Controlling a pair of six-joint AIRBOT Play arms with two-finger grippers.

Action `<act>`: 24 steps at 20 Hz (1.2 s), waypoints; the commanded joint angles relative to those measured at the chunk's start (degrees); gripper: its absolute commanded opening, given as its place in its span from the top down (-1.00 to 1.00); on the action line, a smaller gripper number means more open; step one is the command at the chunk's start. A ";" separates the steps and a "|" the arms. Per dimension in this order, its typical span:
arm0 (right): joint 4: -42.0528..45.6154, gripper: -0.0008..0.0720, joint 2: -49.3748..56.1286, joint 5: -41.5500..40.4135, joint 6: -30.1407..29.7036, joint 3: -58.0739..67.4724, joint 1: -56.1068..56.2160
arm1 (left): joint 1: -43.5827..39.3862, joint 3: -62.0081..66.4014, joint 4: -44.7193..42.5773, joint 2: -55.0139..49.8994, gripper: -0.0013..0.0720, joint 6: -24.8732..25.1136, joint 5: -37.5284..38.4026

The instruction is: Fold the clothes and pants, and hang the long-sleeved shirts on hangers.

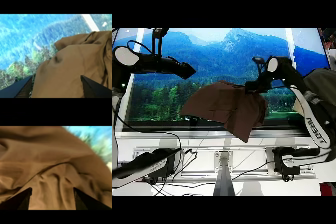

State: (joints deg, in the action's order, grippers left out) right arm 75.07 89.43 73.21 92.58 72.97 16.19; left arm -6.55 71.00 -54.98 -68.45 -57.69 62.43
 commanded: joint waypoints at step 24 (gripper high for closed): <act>20.96 0.94 -9.84 -1.55 0.85 9.35 7.37 | 2.45 0.02 0.11 0.61 0.56 -11.15 0.48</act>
State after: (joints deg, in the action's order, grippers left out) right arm 90.21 85.71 71.40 95.81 80.71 23.51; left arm -5.28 71.00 -54.83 -68.20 -66.70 62.57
